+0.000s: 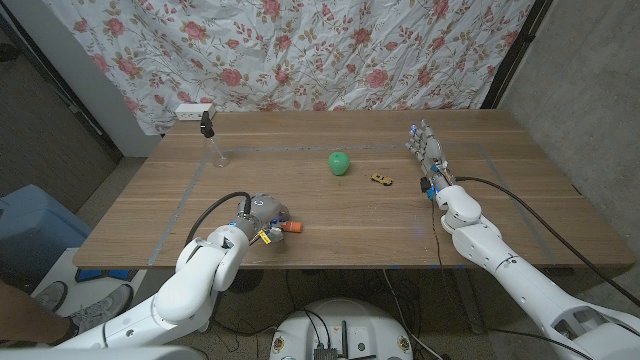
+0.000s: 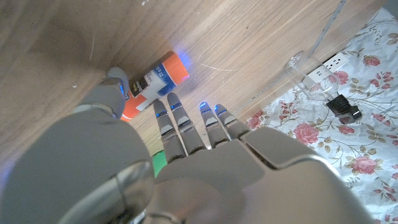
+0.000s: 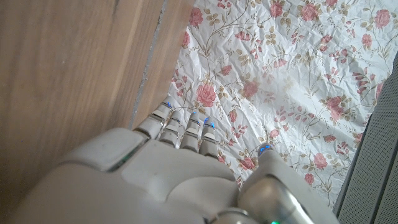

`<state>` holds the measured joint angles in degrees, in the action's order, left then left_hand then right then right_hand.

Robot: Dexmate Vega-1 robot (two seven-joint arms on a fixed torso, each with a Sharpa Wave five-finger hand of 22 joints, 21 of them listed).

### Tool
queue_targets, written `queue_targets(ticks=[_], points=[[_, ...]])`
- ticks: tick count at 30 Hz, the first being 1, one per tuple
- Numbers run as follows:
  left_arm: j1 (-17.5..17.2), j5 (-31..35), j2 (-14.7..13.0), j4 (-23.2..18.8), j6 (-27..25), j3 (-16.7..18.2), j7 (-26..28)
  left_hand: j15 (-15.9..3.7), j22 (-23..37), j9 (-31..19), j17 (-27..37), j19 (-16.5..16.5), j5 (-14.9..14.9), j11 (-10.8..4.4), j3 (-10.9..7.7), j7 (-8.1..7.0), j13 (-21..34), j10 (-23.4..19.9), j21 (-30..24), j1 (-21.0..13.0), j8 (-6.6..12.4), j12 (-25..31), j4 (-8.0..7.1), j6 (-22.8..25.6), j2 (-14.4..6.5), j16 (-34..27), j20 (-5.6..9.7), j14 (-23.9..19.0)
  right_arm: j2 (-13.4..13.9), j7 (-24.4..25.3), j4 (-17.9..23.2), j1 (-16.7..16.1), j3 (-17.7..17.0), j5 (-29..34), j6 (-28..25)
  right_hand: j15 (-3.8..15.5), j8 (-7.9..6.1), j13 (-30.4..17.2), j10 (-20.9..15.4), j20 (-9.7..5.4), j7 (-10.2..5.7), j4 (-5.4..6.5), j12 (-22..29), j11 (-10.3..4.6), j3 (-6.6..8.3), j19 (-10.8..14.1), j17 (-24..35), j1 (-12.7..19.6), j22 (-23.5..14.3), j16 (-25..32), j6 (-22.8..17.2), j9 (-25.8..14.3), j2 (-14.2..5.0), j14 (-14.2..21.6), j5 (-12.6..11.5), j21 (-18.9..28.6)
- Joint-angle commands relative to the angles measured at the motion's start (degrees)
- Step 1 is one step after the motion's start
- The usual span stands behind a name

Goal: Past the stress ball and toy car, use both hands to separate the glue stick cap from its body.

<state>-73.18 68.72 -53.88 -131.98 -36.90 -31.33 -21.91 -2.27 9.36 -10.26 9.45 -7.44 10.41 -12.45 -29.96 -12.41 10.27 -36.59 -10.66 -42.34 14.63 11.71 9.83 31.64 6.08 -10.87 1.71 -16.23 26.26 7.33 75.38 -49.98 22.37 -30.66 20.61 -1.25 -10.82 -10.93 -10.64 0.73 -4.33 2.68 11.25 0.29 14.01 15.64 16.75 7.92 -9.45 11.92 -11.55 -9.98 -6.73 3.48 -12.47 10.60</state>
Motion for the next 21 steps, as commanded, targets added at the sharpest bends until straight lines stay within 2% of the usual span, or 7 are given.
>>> queue_targets(ticks=[1,5,10,15,21], points=[[-0.3,-1.2,0.7,1.0,0.7,0.4,2.4,-6.25,0.2,-0.3,0.1,-1.3,0.4,0.0,0.38,0.02,0.1,-2.4,-0.2,-1.3,0.33,-0.1,0.01,2.0,-0.6,-0.3,0.1,-1.9,-0.2,0.7,0.0,0.1,0.0,0.3,-0.1,-0.1,-0.43,-0.2,-0.6,0.32,-0.42,-0.37,0.2,-0.07,0.21,0.1,0.2,0.4,-0.1,0.6,-0.3,-0.2,-0.04,0.2,0.2,0.1],[-0.5,-2.0,1.0,1.5,0.6,0.6,3.6,-6.46,0.2,-0.3,0.1,-1.7,0.4,0.0,0.54,0.03,0.1,-3.4,-0.2,-1.9,0.46,-0.2,0.09,3.3,-0.8,-0.3,0.11,-2.7,-0.2,0.9,0.1,0.1,-0.1,0.2,-0.1,-0.21,-0.48,-0.2,-0.7,0.36,-0.63,-0.45,0.2,-0.04,0.23,0.1,0.2,0.4,-0.2,0.6,-0.6,-0.2,-0.07,0.3,0.2,0.1],[-0.2,-3.0,1.1,2.0,1.1,0.4,5.1,-6.8,0.2,-0.3,0.1,-1.9,0.5,-0.16,1.13,0.11,0.1,-5.8,0.0,-3.1,1.24,-0.4,0.06,8.3,-1.3,0.0,0.34,-4.1,-0.3,1.1,-0.1,0.3,-0.1,0.3,-0.1,-0.09,-0.52,-0.2,-0.8,0.35,-0.81,-0.51,0.3,-0.09,0.26,0.2,0.2,0.3,-0.2,0.7,-0.9,-0.2,-0.11,0.3,0.2,0.2],[0.4,-4.1,1.2,2.4,1.6,0.1,5.6,-7.07,0.2,-0.3,0.1,-2.1,0.5,-0.17,1.28,0.07,0.1,-6.3,0.0,-3.3,1.23,-0.4,0.08,9.1,-1.3,-0.1,0.4,-4.5,-0.6,1.1,-0.5,0.5,0.0,0.3,0.1,-0.06,-0.49,-0.2,-0.9,0.36,-0.86,-0.54,0.3,-0.08,0.28,0.2,0.2,0.3,-0.2,0.8,-0.9,-0.2,-0.16,0.3,0.2,0.2],[0.5,-4.8,1.3,2.7,1.5,-0.4,6.8,-7.41,0.2,-0.2,0.1,-2.4,0.6,-0.18,1.52,0.02,0.1,-8.8,0.0,-4.6,1.07,-0.3,0.14,11.3,-1.7,0.0,0.48,-5.7,-1.0,1.4,-0.8,0.4,0.0,0.4,0.5,-0.03,-0.5,-0.2,-0.9,0.28,-0.94,-0.58,0.3,0.0,0.29,0.3,0.2,0.2,-0.2,0.8,-1.1,-0.2,-0.2,0.3,0.2,0.2]])
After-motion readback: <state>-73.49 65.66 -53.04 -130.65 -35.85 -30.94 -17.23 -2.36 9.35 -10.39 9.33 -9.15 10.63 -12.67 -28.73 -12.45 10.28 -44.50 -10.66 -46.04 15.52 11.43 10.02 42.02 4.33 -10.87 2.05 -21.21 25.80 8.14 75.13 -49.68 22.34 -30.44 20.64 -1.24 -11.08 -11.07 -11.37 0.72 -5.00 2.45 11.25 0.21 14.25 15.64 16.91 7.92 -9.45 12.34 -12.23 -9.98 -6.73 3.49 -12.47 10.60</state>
